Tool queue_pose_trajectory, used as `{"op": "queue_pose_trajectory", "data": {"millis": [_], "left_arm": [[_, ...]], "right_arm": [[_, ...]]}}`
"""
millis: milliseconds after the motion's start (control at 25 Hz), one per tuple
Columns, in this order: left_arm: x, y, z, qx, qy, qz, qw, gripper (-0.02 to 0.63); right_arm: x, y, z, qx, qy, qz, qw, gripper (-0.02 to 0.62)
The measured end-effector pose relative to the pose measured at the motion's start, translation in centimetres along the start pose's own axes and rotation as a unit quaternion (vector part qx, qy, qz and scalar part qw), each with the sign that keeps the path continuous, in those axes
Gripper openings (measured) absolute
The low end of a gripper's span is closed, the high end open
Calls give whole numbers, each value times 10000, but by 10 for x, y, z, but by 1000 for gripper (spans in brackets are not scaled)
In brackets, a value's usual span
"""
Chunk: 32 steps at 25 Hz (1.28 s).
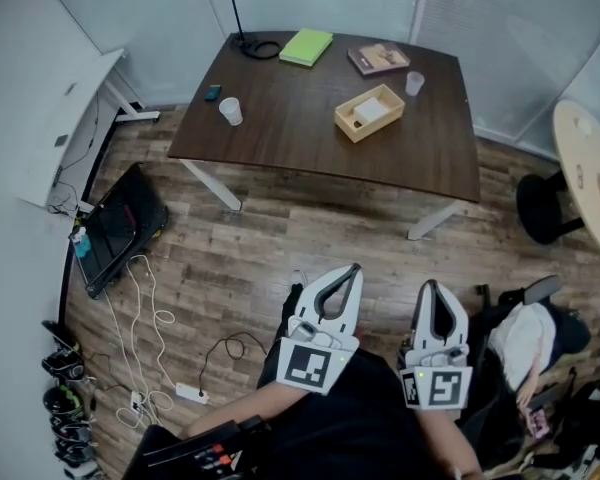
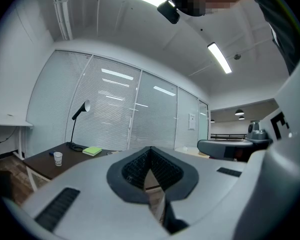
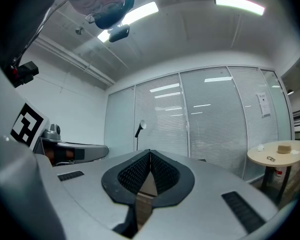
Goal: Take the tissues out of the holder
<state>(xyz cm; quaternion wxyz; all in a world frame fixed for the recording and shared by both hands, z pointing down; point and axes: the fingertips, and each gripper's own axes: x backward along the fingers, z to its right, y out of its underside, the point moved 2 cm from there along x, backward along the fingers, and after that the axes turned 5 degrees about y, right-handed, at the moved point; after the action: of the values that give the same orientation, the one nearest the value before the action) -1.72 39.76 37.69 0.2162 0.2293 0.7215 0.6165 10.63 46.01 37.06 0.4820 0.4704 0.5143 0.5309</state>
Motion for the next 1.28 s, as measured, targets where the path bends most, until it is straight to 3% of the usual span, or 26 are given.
{"op": "queue_pose_trajectory", "data": {"millis": [360,520,760,1280], "left_arm": [[-28,-6,-31,25,103,80,9999,0],[-53,-6,-58,42,164,48,9998,0],[-104,-17,-106,156,259,1,9995,0],[-195,-45,-227,333,448,1,9984,0]], "right_arm": [[-39,1,2,7,135,64,9999,11],[-71,1,1,244,219,79,9994,11],[-145,0,-4,-118,143,-156,9997,11],[-296,-7,-22,22,210,-322,9993,11]]}}
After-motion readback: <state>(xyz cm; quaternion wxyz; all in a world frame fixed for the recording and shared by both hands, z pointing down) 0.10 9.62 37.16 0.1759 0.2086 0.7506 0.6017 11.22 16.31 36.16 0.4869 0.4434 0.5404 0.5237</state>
